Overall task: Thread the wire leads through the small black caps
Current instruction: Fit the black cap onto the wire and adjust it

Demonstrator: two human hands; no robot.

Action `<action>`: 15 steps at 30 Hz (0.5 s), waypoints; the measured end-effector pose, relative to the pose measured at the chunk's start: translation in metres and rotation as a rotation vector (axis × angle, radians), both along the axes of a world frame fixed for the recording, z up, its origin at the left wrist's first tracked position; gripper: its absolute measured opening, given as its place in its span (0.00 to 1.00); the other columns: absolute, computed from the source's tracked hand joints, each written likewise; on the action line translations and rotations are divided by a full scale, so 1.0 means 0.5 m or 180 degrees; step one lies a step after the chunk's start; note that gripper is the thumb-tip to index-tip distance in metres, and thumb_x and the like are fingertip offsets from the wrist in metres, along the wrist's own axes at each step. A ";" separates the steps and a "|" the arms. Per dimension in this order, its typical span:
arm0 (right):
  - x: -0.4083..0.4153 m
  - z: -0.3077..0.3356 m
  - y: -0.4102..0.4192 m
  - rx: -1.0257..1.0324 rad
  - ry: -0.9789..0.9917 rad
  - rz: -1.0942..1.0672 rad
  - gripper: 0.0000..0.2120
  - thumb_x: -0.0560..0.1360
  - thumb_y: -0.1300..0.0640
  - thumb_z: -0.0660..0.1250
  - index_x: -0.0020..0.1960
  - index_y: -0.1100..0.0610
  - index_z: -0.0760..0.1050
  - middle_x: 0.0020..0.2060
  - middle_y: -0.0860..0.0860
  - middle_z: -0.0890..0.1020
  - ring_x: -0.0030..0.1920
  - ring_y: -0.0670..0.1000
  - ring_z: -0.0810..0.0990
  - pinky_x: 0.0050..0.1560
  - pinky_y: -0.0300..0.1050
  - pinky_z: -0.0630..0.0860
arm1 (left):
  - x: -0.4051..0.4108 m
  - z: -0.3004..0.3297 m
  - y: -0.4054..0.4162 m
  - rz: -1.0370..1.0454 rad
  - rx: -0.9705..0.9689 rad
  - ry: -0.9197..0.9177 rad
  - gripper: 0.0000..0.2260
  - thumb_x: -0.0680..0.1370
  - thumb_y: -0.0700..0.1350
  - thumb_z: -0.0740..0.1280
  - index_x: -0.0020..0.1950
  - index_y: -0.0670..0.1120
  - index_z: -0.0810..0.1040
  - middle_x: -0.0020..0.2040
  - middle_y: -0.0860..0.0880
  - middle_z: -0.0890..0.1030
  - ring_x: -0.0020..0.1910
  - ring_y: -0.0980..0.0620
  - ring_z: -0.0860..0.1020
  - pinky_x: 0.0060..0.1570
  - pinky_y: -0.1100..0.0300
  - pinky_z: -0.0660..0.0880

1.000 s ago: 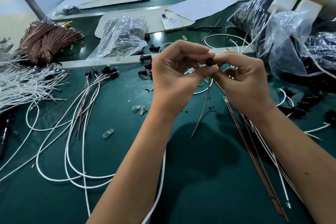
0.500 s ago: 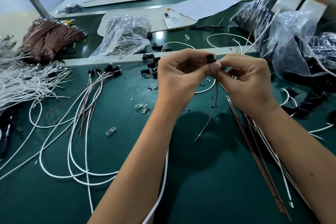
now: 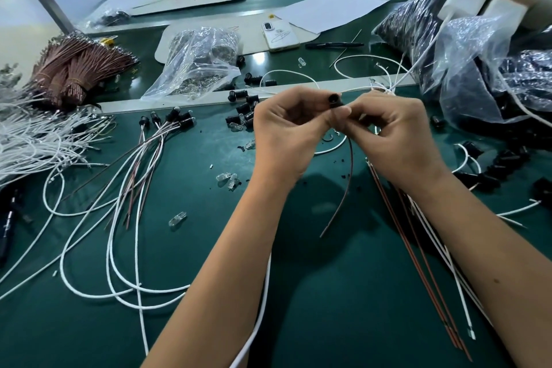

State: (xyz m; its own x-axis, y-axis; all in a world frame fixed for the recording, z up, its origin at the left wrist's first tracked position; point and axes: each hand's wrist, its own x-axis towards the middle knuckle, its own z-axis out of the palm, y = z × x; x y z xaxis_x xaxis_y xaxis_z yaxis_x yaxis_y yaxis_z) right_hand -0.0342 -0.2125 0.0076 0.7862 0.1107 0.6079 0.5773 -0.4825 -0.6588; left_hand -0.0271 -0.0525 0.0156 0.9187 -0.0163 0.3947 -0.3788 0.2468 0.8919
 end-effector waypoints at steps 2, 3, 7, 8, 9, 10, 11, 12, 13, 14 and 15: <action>0.001 0.003 -0.007 -0.0154 -0.0046 -0.0255 0.11 0.78 0.49 0.75 0.43 0.56 0.85 0.35 0.46 0.83 0.36 0.47 0.79 0.39 0.42 0.74 | 0.008 -0.008 0.004 0.0139 0.0068 0.0145 0.08 0.71 0.29 0.76 0.48 0.35 0.82 0.41 0.40 0.83 0.39 0.49 0.81 0.47 0.52 0.81; 0.002 0.005 -0.013 -0.0221 -0.0103 -0.0519 0.16 0.79 0.47 0.73 0.41 0.58 0.85 0.34 0.48 0.83 0.35 0.49 0.79 0.38 0.44 0.73 | 0.011 -0.012 0.007 0.0206 0.0121 0.0208 0.08 0.71 0.31 0.76 0.47 0.37 0.82 0.40 0.42 0.83 0.39 0.50 0.81 0.47 0.55 0.81; 0.013 0.007 -0.055 -0.0991 0.0487 -0.2173 0.19 0.78 0.40 0.71 0.41 0.56 0.82 0.36 0.55 0.84 0.38 0.59 0.81 0.41 0.45 0.70 | 0.017 -0.022 0.012 0.0280 0.0246 0.0417 0.07 0.73 0.36 0.77 0.46 0.45 0.83 0.37 0.49 0.83 0.38 0.53 0.80 0.49 0.53 0.79; 0.015 0.007 -0.062 -0.1248 0.0919 -0.2386 0.20 0.75 0.38 0.73 0.43 0.56 0.82 0.40 0.57 0.84 0.43 0.61 0.82 0.44 0.48 0.74 | 0.017 -0.023 0.012 0.0288 0.0269 0.0439 0.06 0.73 0.37 0.77 0.45 0.45 0.83 0.37 0.50 0.84 0.38 0.54 0.80 0.49 0.53 0.79; 0.015 0.005 -0.063 -0.1478 0.1333 -0.2448 0.21 0.74 0.36 0.74 0.45 0.56 0.83 0.42 0.59 0.84 0.45 0.62 0.83 0.46 0.51 0.77 | 0.018 -0.024 0.012 0.0298 0.0278 0.0454 0.06 0.73 0.38 0.77 0.45 0.46 0.83 0.37 0.51 0.84 0.38 0.54 0.80 0.49 0.53 0.79; 0.014 0.003 -0.064 -0.1603 0.1608 -0.2417 0.21 0.73 0.36 0.74 0.46 0.56 0.83 0.44 0.60 0.84 0.47 0.64 0.83 0.47 0.52 0.77 | 0.018 -0.024 0.012 0.0303 0.0265 0.0470 0.06 0.73 0.38 0.77 0.45 0.46 0.83 0.37 0.51 0.84 0.38 0.54 0.80 0.48 0.55 0.79; 0.014 0.004 -0.061 -0.1624 0.1733 -0.2361 0.20 0.73 0.37 0.75 0.45 0.55 0.84 0.43 0.60 0.84 0.46 0.64 0.83 0.47 0.51 0.77 | 0.018 -0.023 0.012 0.0307 0.0240 0.0487 0.05 0.73 0.39 0.77 0.45 0.46 0.83 0.37 0.51 0.84 0.38 0.54 0.81 0.48 0.55 0.80; 0.012 0.006 -0.057 -0.1574 0.1746 -0.2313 0.17 0.74 0.40 0.75 0.44 0.54 0.85 0.42 0.60 0.84 0.45 0.64 0.83 0.46 0.51 0.76 | 0.017 -0.024 0.012 0.0307 0.0224 0.0504 0.05 0.73 0.39 0.77 0.45 0.45 0.83 0.37 0.50 0.84 0.38 0.54 0.81 0.48 0.56 0.80; 0.011 0.008 -0.055 -0.1473 0.1702 -0.2290 0.14 0.74 0.43 0.75 0.42 0.54 0.85 0.41 0.60 0.84 0.44 0.63 0.83 0.46 0.50 0.76 | 0.017 -0.023 0.012 0.0312 0.0226 0.0518 0.05 0.73 0.39 0.77 0.45 0.45 0.83 0.37 0.50 0.84 0.38 0.54 0.80 0.48 0.56 0.80; 0.011 0.009 -0.055 -0.1321 0.1643 -0.2267 0.12 0.74 0.44 0.76 0.40 0.53 0.85 0.39 0.58 0.85 0.43 0.62 0.83 0.46 0.48 0.76 | 0.016 -0.023 0.013 0.0313 0.0241 0.0533 0.05 0.74 0.39 0.77 0.45 0.45 0.83 0.37 0.50 0.84 0.38 0.54 0.80 0.47 0.57 0.80; 0.011 0.010 -0.056 -0.1118 0.1609 -0.2235 0.12 0.74 0.45 0.77 0.37 0.52 0.84 0.37 0.56 0.85 0.41 0.59 0.83 0.46 0.47 0.77 | 0.016 -0.023 0.013 0.0305 0.0261 0.0558 0.04 0.74 0.39 0.77 0.45 0.45 0.83 0.37 0.49 0.83 0.37 0.54 0.80 0.46 0.57 0.79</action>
